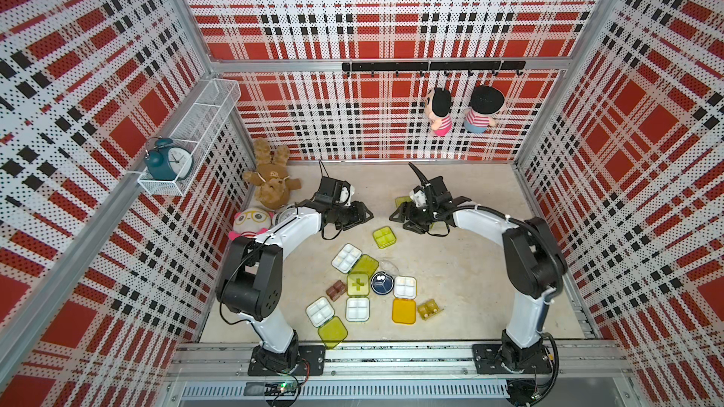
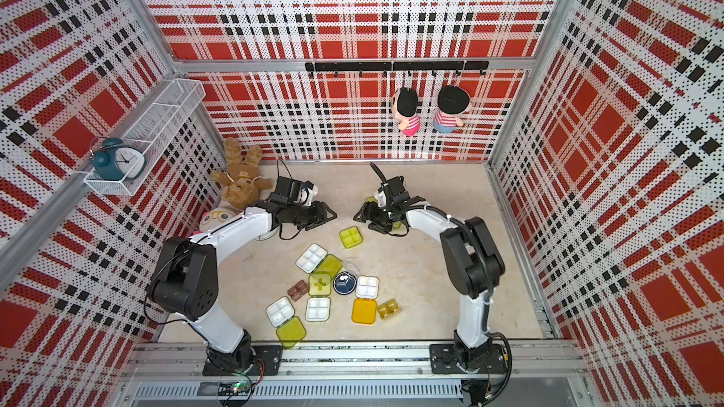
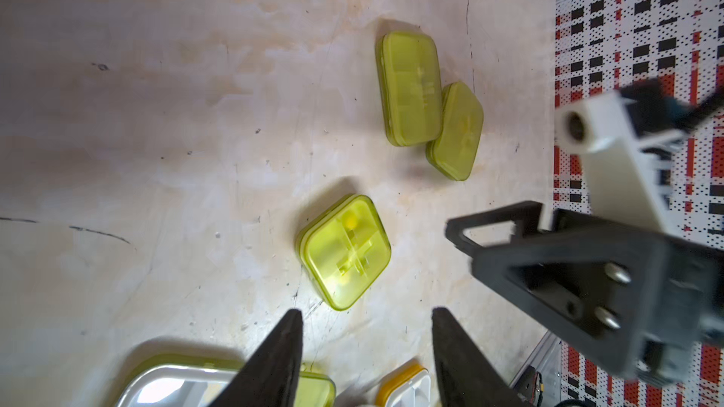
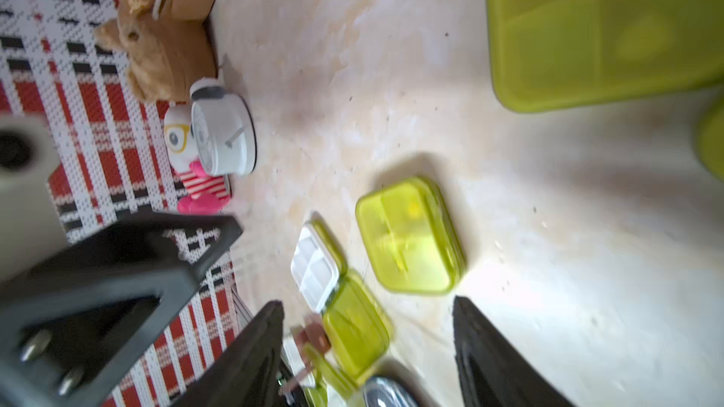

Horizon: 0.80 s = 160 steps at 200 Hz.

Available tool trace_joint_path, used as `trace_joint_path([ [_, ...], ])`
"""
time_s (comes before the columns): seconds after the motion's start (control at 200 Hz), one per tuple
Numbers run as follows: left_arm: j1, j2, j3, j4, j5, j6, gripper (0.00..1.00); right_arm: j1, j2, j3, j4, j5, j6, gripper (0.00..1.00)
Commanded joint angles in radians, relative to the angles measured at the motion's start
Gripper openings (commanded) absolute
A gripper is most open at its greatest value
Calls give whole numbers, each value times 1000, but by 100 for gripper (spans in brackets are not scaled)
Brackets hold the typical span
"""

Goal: Close pillboxes
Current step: Move the pillbox to the center of the board.

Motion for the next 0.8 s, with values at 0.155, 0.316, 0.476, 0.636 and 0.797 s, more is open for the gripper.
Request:
trace_joint_path([
  [0.155, -16, 50, 15, 59, 55, -3, 56, 66, -284, -145, -232, 15, -409, 81],
  [0.316, -21, 31, -26, 94, 54, -28, 56, 142, -258, -124, -260, 66, -496, 81],
  [0.476, -18, -5, -76, 116, 43, -49, 56, 238, -150, -50, -283, 142, -536, 79],
  [0.636, -11, -47, -115, 117, 33, -59, 56, 300, -85, -23, -289, 182, -556, 76],
  [0.797, -6, -67, -143, 117, 30, -62, 56, 327, -60, -33, -294, 202, -564, 70],
])
